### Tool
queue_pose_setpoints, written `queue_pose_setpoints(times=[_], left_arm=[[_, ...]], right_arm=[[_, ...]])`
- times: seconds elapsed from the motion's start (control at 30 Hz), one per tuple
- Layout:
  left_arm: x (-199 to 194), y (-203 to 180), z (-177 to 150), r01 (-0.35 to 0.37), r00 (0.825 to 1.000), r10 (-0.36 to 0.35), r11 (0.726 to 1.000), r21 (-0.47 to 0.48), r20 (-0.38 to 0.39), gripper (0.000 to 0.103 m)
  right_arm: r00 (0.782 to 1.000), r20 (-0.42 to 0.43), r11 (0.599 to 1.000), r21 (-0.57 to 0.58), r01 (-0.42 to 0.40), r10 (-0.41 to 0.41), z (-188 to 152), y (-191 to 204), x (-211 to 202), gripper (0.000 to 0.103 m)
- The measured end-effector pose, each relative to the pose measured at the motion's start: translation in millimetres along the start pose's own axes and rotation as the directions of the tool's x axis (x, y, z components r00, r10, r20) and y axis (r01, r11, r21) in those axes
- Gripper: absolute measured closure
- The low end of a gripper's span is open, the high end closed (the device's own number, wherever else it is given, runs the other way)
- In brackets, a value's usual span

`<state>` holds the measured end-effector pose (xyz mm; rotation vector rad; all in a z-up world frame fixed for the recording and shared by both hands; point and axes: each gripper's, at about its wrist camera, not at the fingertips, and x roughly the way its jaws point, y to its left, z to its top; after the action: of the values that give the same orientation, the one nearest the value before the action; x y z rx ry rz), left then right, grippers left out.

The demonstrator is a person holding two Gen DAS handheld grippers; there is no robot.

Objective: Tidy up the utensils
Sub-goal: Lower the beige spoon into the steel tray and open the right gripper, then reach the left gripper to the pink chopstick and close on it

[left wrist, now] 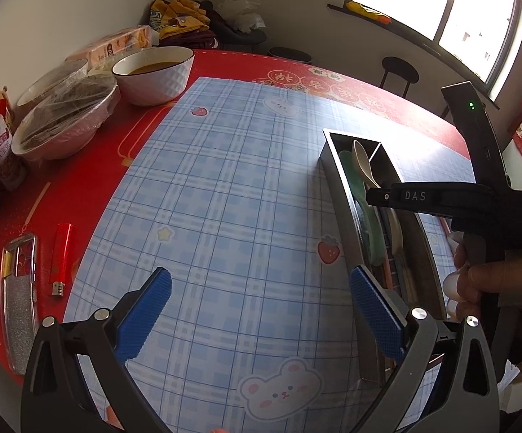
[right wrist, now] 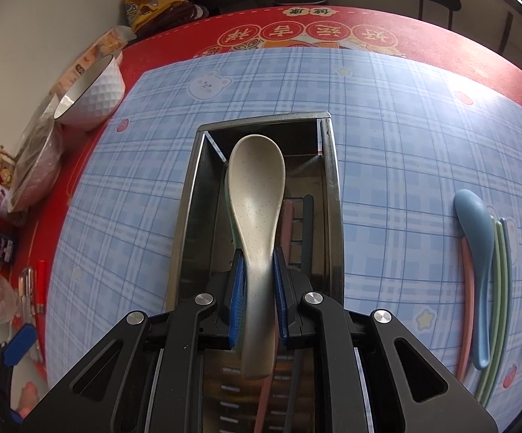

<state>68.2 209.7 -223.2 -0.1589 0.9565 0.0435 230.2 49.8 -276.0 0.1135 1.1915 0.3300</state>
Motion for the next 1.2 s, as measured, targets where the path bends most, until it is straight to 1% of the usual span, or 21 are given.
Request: queue_pose_setpoints(times=[0.1, 0.3, 0.4, 0.53, 0.6, 0.63, 0.73, 0.77, 0.9, 0.93, 0.97, 1.03, 1.13, 1.2], left_arm=[[-2, -2, -1, 0.005, 1.0, -0.005, 1.0, 0.002, 0.006, 0.006], [-5, 0, 1, 0.005, 1.0, -0.004, 1.0, -0.022, 0.017, 0.006], [-7, 2, 4, 0.008, 1.0, -0.007, 0.999, -0.045, 0.027, 0.006], [-11, -2, 9, 0.01, 0.999, -0.008, 0.999, -0.049, 0.041, 0.006], [-13, -5, 11, 0.019, 0.999, -0.017, 0.999, -0.047, 0.049, 0.006], [-14, -7, 13, 0.02, 0.998, -0.018, 0.999, -0.045, 0.053, 0.006], [-20, -14, 18, 0.024, 0.997, -0.022, 0.999, -0.034, 0.07, 0.006], [-22, -17, 20, 0.028, 0.997, -0.025, 0.999, -0.031, 0.075, 0.006], [-32, -30, 30, 0.039, 0.994, -0.037, 0.999, -0.016, 0.1, 0.006], [-35, -34, 32, 0.039, 0.994, -0.038, 0.999, -0.011, 0.106, 0.006], [-38, -38, 34, 0.039, 0.993, -0.038, 0.999, -0.006, 0.112, 0.006], [-44, -46, 38, 0.04, 0.991, -0.04, 0.999, 0.003, 0.124, 0.006], [-52, -62, 43, 0.044, 0.989, -0.046, 0.999, 0.017, 0.138, 0.006], [-58, -73, 46, 0.048, 0.987, -0.052, 0.998, 0.029, 0.149, 0.006]], right_arm=[[1.0, -0.009, 1.0, 0.011, -0.026, 0.026, 2, 0, 2, 0.086], [0.999, -0.032, 0.999, 0.009, -0.037, 0.037, 1, 0, 3, 0.086], [0.999, -0.022, 0.999, 0.006, -0.049, 0.049, 0, -1, -3, 0.081], [0.998, 0.026, 0.998, -0.013, -0.062, 0.062, 1, -2, -23, 0.059], [0.996, 0.05, 0.997, -0.023, -0.077, 0.078, 1, -3, -35, 0.056], [0.995, 0.063, 0.996, -0.03, -0.082, 0.083, 1, -5, -42, 0.053], [0.99, 0.11, 0.995, -0.052, -0.08, 0.085, -2, -11, -65, 0.047], [0.989, 0.125, 0.995, -0.055, -0.078, 0.084, -4, -15, -73, 0.044], [0.98, 0.182, 0.997, -0.036, -0.073, 0.078, -13, -36, -104, 0.038], [0.978, 0.198, 0.997, -0.032, -0.067, 0.072, -16, -42, -113, 0.033], [0.974, 0.217, 0.998, -0.029, -0.063, 0.068, -19, -47, -122, 0.03], [0.965, 0.253, 0.998, -0.022, -0.059, 0.063, -25, -59, -138, 0.03], [0.949, 0.312, 0.999, 0.004, -0.042, 0.039, -34, -79, -162, 0.016], [0.936, 0.35, 0.999, 0.02, -0.031, 0.022, -40, -91, -177, 0.016]])
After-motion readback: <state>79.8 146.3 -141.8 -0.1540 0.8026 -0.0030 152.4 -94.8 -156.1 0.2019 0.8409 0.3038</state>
